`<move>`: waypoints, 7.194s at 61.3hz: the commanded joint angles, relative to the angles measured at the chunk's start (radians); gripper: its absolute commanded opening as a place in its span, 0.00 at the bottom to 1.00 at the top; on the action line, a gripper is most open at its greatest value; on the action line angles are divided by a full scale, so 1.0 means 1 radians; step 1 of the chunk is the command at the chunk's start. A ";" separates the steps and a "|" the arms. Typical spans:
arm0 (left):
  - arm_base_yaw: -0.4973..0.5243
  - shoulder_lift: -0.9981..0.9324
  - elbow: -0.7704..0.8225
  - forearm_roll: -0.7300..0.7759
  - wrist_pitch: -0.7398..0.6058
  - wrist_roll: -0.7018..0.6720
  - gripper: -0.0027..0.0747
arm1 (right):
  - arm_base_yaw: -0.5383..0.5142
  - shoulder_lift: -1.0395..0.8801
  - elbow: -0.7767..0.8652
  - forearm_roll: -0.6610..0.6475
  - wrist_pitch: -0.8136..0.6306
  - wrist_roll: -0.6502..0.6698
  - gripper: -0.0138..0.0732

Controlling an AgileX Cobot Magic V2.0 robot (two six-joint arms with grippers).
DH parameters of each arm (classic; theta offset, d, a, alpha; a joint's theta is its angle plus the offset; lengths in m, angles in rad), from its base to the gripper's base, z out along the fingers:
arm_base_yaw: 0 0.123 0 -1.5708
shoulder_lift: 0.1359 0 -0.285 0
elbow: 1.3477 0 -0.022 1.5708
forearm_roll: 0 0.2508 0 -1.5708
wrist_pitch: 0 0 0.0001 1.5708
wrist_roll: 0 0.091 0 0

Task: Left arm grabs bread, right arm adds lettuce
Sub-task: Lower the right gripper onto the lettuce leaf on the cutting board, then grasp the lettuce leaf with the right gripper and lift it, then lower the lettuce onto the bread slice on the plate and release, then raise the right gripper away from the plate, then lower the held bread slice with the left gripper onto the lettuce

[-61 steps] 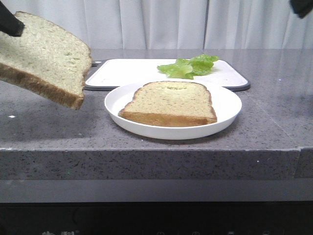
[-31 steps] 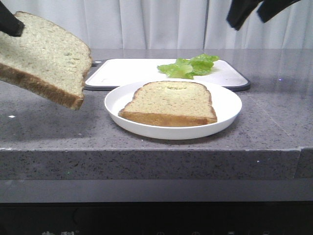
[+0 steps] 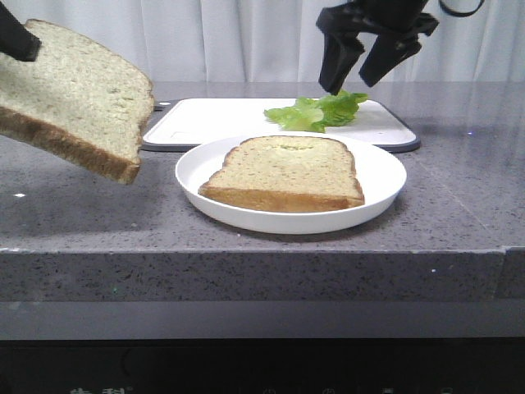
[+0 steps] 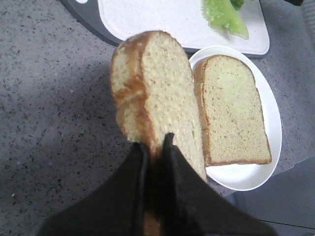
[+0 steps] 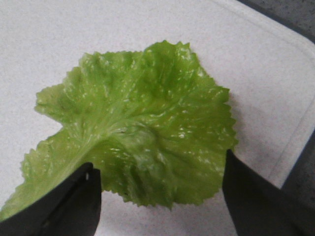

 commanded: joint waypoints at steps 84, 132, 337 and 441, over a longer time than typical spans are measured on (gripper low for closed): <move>0.002 -0.027 -0.026 -0.051 -0.032 0.004 0.01 | -0.001 0.051 -0.315 0.018 0.339 -0.026 0.09; 0.002 -0.027 -0.026 -0.048 -0.040 0.004 0.01 | 0.121 -0.321 0.138 0.052 0.264 0.006 0.08; 0.002 -0.027 -0.026 -0.053 -0.040 0.004 0.01 | 0.009 -1.221 1.111 0.047 -0.427 -0.002 0.10; -0.249 0.478 -0.356 -0.520 0.153 0.157 0.01 | 0.009 -1.723 1.530 0.040 -0.575 -0.003 0.10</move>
